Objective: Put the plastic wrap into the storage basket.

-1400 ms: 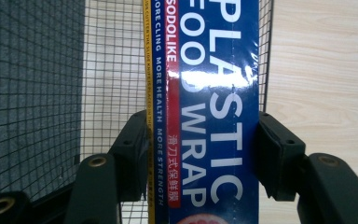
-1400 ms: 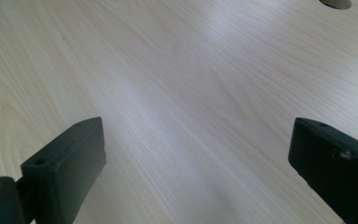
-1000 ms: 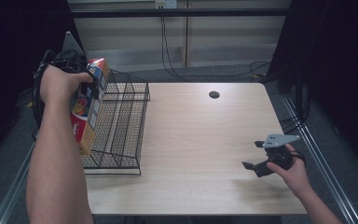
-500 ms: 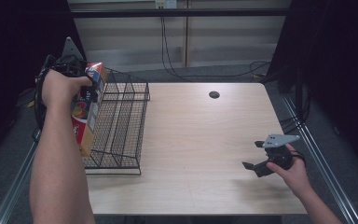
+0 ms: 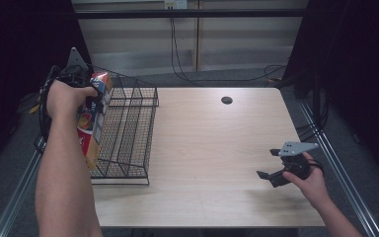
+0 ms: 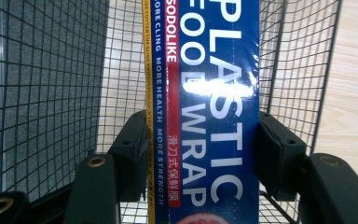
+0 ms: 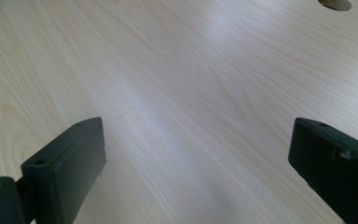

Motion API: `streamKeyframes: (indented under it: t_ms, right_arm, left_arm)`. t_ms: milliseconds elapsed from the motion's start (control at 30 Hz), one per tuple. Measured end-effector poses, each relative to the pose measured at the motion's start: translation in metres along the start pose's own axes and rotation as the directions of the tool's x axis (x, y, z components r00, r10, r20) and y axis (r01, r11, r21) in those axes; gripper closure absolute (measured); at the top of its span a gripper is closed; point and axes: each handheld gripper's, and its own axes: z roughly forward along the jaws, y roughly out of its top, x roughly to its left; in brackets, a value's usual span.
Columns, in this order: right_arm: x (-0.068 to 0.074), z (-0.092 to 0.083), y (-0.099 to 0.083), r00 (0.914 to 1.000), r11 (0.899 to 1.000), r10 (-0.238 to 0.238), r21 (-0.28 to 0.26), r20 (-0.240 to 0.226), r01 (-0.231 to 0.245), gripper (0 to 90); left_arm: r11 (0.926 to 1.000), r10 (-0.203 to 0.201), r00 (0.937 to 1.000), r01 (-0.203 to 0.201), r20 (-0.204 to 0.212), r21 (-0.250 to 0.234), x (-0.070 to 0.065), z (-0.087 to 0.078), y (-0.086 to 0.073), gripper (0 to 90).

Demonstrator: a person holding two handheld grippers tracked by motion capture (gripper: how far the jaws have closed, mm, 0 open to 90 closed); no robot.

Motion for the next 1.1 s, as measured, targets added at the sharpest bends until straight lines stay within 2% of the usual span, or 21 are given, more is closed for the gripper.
streamKeyframes:
  t_ms: [100,167,200,267,533,567,633,667,733,767,800,867,900,933,967,1100]
  right_arm:
    - [-0.001,0.0,0.0,1.0,1.0,0.0,0.001,0.0,0.0,3.8]
    - [0.0,0.0,0.0,1.0,1.0,-0.001,0.0,0.004,0.001,3.8]
    - [0.0,0.0,0.0,1.0,1.0,-0.005,-0.002,0.001,0.005,3.8]
    - [0.0,0.0,0.0,1.0,1.0,-0.002,0.003,-0.008,0.002,3.8]
    - [0.0,0.0,0.0,1.0,1.0,-0.006,0.0,0.003,0.006,3.8]
    - [0.0,0.0,0.0,1.0,1.0,-0.003,0.0,0.002,0.003,3.8]
    - [0.0,0.0,0.0,1.0,1.0,-0.001,-0.002,-0.001,0.001,3.8]
    - [0.0,0.0,0.0,1.0,1.0,-0.002,-0.001,-0.004,0.002,3.8]
    - [0.0,0.0,0.0,1.0,1.0,-0.001,0.0,0.001,0.001,3.8]
    - [0.0,0.0,0.0,1.0,1.0,-0.001,-0.001,-0.002,0.001,3.8]
    - [0.0,0.0,0.0,1.0,1.0,-0.001,-0.001,-0.002,0.001,3.8]
    - [0.0,0.0,0.0,1.0,1.0,-0.002,0.001,0.002,0.002,3.8]
    - [0.0,0.0,0.0,1.0,1.0,-0.007,0.0,0.003,0.007,3.8]
    - [0.0,0.0,0.0,1.0,1.0,-0.005,0.002,-0.004,0.005,3.8]
    - [0.0,0.0,0.0,1.0,1.0,-0.004,0.004,-0.008,0.004,3.8]
    - [0.001,0.001,0.0,1.0,1.0,-0.003,0.004,-0.001,0.003,3.8]
  left_arm:
    - [0.9999,-0.011,0.9999,0.011,-0.003,0.006,0.002,0.005,0.0,43.8]
    - [1.0,-0.001,1.0,0.001,-0.009,0.009,0.004,0.007,0.0,43.8]
    - [0.9998,-0.017,0.9999,0.017,0.002,0.008,0.005,0.007,0.0,43.7]
    - [0.9999,-0.004,1.0,0.004,-0.003,0.013,0.007,0.007,0.0,43.7]
    - [0.9997,-0.006,1.0,0.006,-0.002,0.022,0.008,0.007,-0.001,43.5]
    - [0.9997,-0.019,0.9998,0.019,0.0,0.014,0.008,0.008,-0.001,43.4]
    - [0.9998,-0.019,0.9998,0.019,-0.01,0.005,0.008,0.008,-0.002,43.4]
    - [0.9995,-0.026,0.9996,0.026,0.005,0.019,0.009,0.008,-0.002,43.4]
    - [0.9992,-0.039,0.9992,0.039,-0.002,0.01,0.01,0.009,-0.002,43.2]
    - [0.9995,-0.03,0.9995,0.03,-0.01,0.008,0.012,0.009,-0.002,43.2]
    - [0.9992,-0.033,0.9995,0.033,-0.001,0.021,0.013,0.009,-0.002,43.1]
    - [0.9987,-0.048,0.9987,0.048,-0.014,0.019,0.013,0.011,-0.003,43.1]
    - [0.9996,-0.018,0.9996,0.019,-0.021,0.021,0.016,0.012,-0.003,43.1]
    - [0.9991,-0.022,0.9996,0.023,-0.016,0.037,0.016,0.011,-0.003,43.1]
    - [0.9995,-0.024,0.9995,0.024,-0.023,0.02,0.016,0.013,-0.003,43.0]
    - [0.9989,-0.037,0.9993,0.037,-0.008,0.028,0.018,0.014,-0.003,43.0]
